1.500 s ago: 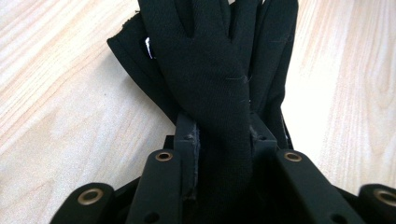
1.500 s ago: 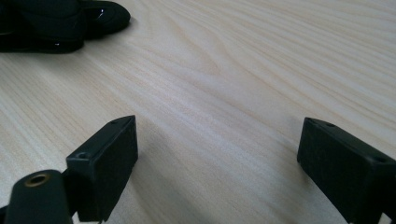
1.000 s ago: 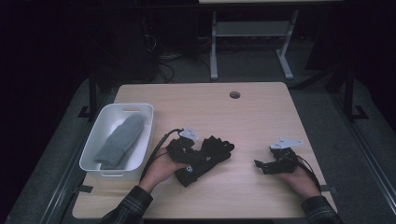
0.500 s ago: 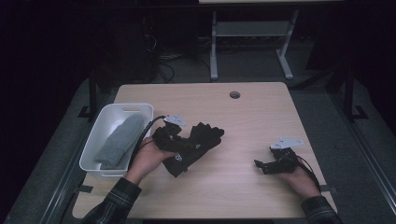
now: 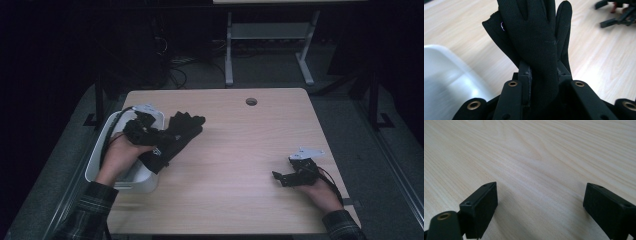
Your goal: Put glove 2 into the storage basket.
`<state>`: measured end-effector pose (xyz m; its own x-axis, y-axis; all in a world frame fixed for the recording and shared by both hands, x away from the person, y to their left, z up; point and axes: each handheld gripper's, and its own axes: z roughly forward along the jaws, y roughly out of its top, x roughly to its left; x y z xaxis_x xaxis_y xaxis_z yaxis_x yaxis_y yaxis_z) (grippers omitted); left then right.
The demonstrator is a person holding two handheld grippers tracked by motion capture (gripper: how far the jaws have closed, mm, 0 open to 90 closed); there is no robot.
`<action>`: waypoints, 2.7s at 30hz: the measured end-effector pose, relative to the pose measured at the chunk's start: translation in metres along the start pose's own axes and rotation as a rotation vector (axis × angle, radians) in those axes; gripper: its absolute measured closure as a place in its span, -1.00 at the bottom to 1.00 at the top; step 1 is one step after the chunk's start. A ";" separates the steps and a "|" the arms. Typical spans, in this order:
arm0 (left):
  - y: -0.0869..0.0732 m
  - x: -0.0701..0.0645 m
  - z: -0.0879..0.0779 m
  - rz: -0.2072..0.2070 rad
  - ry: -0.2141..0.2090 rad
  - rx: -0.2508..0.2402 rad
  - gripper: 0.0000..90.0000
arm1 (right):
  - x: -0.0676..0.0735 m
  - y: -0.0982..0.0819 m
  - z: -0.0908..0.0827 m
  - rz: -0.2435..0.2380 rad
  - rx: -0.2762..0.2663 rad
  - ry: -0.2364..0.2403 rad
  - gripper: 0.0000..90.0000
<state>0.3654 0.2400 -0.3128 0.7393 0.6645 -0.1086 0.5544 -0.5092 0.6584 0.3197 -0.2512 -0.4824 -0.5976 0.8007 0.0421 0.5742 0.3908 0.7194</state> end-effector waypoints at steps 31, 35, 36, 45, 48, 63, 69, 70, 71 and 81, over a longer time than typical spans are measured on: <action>-0.089 0.106 -0.024 -0.303 0.207 0.032 -0.07 | 0.000 0.000 0.001 -0.002 -0.004 -0.005 -0.73; -0.087 0.105 -0.026 -0.292 0.253 0.017 -0.43 | 0.000 0.000 0.001 -0.002 -0.003 -0.004 -0.73; -0.087 0.104 -0.026 -0.289 0.258 0.014 -0.48 | 0.000 0.000 0.001 -0.003 -0.004 -0.005 -0.73; -0.070 0.084 -0.027 -0.235 0.215 -0.053 -0.53 | 0.000 0.000 0.001 -0.003 -0.004 -0.005 -0.73; -0.061 0.074 -0.023 -0.212 0.187 -0.078 -0.55 | 0.000 0.000 0.001 -0.001 -0.003 -0.005 -0.73; -0.022 0.008 0.005 -0.092 0.057 -0.170 -0.55 | 0.001 0.000 0.000 0.004 0.000 -0.003 -0.74; -0.017 -0.020 0.028 -0.044 0.010 -0.168 -0.55 | 0.001 0.000 0.000 0.003 0.000 -0.003 -0.74; -0.016 -0.024 0.031 -0.038 0.002 -0.165 -0.55 | 0.001 0.000 0.000 0.004 0.000 -0.004 -0.74; -0.016 -0.028 0.035 -0.032 -0.006 -0.165 -0.55 | 0.001 0.000 0.000 0.002 -0.001 -0.004 -0.74; -0.019 -0.065 0.069 0.053 -0.054 -0.148 -0.58 | 0.001 0.000 0.000 0.002 -0.001 -0.003 -0.73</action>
<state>0.3329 0.1687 -0.3694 0.7874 0.6069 -0.1081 0.4550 -0.4538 0.7662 0.3198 -0.2504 -0.4825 -0.5945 0.8030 0.0416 0.5752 0.3885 0.7199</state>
